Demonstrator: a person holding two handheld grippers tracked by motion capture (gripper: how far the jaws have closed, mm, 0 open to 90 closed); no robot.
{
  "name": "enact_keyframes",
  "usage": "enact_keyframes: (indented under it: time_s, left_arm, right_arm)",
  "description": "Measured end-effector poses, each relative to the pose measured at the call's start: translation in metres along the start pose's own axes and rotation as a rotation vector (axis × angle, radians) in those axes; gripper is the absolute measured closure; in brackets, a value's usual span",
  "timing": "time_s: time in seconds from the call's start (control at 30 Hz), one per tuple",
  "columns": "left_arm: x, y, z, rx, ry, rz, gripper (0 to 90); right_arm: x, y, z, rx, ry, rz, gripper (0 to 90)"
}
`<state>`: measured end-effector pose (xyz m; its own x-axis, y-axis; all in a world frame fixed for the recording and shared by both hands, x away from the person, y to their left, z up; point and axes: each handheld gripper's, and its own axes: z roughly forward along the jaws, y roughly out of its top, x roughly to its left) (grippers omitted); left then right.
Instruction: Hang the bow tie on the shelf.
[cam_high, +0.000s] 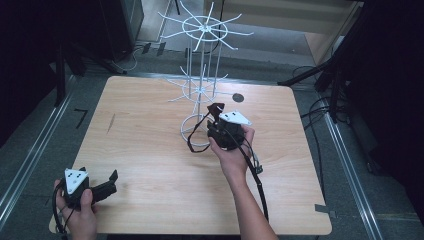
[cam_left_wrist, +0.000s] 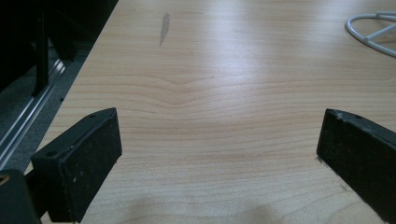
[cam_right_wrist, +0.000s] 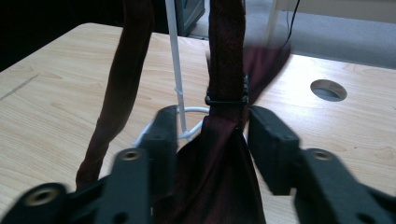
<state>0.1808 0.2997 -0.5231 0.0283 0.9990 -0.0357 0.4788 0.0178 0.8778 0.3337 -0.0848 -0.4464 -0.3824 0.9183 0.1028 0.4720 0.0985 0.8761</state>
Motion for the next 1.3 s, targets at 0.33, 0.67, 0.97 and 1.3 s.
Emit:
enact_keyframes:
  time_s: [0.33,0.67,0.97,1.3]
  left_arm:
    - [0.0,0.0,0.0,-0.001,0.0,-0.001,0.4]
    - [0.0,0.0,0.0,0.0,0.0,-0.001,0.4]
    - [0.0,0.0,0.0,-0.004,0.0,0.003,0.4]
    - [0.0,0.0,0.0,-0.008,0.0,0.001,0.4]
  right_arm:
    - [-0.015,0.001,-0.015,-0.008,0.051,0.044,29.3]
    - [-0.025,0.002,-0.041,-0.013,0.062,0.022,21.2]
    - [-0.04,-0.007,-0.057,-0.023,0.051,0.034,20.1]
    - [-0.052,-0.016,-0.074,-0.028,0.034,0.048,20.0]
